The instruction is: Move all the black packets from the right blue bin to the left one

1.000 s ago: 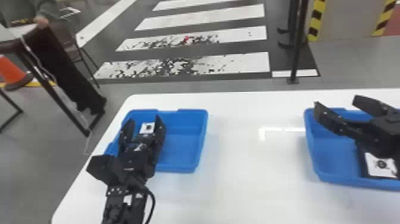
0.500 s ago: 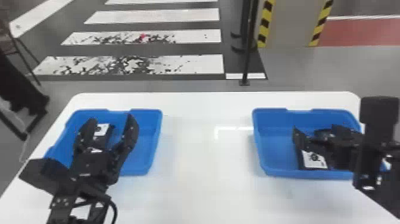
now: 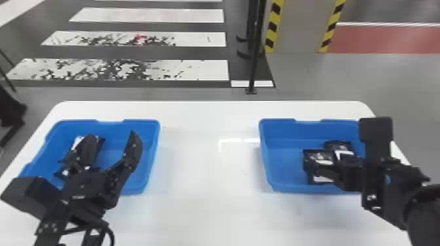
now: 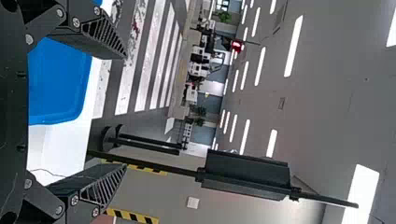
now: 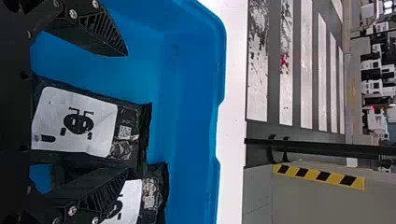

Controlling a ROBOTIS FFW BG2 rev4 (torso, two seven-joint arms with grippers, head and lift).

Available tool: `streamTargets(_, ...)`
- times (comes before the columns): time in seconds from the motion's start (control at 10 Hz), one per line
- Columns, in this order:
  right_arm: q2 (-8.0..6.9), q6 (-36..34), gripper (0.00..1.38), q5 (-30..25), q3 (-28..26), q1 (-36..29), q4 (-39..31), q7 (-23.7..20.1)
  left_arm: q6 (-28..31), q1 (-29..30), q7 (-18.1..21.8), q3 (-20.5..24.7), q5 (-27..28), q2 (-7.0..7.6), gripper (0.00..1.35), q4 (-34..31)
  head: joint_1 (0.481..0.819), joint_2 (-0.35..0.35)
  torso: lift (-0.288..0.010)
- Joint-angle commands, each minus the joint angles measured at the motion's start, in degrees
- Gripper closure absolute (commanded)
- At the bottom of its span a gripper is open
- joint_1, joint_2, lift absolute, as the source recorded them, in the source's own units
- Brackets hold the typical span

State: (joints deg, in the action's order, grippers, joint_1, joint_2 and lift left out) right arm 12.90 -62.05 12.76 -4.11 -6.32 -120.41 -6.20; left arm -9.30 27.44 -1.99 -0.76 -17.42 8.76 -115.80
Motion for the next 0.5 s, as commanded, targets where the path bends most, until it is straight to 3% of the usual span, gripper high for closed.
streamTargets(0.0, -0.15, -2.21, 0.16, -0.42, 0.00, -0.43, -0.45, 0.05, 0.44, -0.03, 0.06, -0.15, -0.29, 0.03, 0.24, -0.01, 0.695, -0.014, -0.168)
streamTargets(0.4, -0.33, -5.30, 0.18, 0.04, 0.00, 0.42, 0.53, 1.46, 0.16, -0.31, 0.23, -0.50, -0.29, 0.20, 0.25, -0.01, 0.695, -0.028, -0.168)
